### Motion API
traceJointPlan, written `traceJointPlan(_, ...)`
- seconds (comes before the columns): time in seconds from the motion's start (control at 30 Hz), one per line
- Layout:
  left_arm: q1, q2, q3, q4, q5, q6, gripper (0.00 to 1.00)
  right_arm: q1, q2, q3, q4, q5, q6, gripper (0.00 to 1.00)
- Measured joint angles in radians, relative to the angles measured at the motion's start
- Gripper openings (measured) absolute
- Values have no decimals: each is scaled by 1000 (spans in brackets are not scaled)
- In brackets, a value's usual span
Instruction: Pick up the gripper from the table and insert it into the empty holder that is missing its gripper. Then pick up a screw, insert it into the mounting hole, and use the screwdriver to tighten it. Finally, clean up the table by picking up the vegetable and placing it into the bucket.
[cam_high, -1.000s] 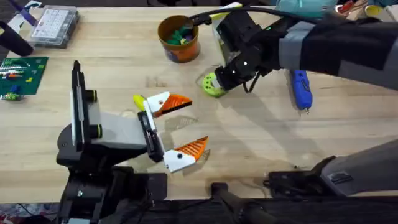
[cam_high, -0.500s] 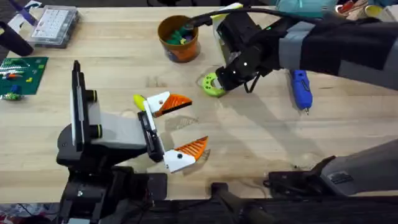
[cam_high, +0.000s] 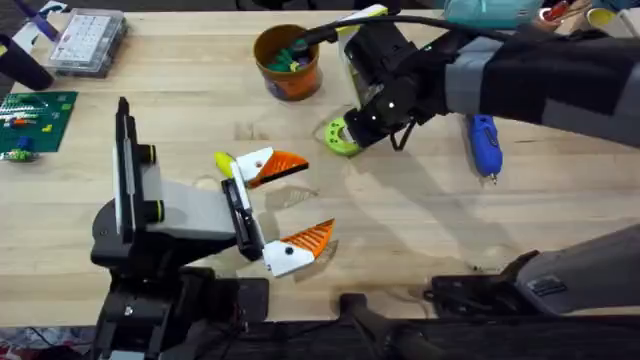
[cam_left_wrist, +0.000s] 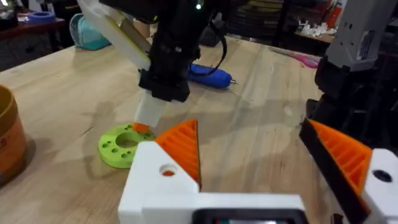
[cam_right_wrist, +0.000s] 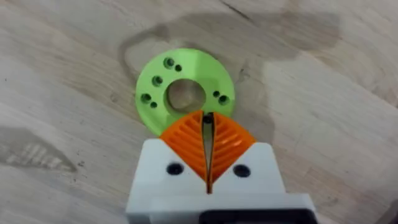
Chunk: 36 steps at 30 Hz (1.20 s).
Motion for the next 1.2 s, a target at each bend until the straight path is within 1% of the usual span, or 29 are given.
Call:
traceJointPlan(0.6,0,0,0,0,0,0,986,0,1,0,3,2,0,7)
traceJointPlan(0.8,0,0,0,0,0,0,986,0,-59,15,-52,2,-1,7)
traceJointPlan(0.97,0,0,0,0,0,0,986,0,-111,103,-133,2,-6,7)
traceJointPlan(1.2,0,0,0,0,0,0,986,0,-123,292,-319,-1,-50,7)
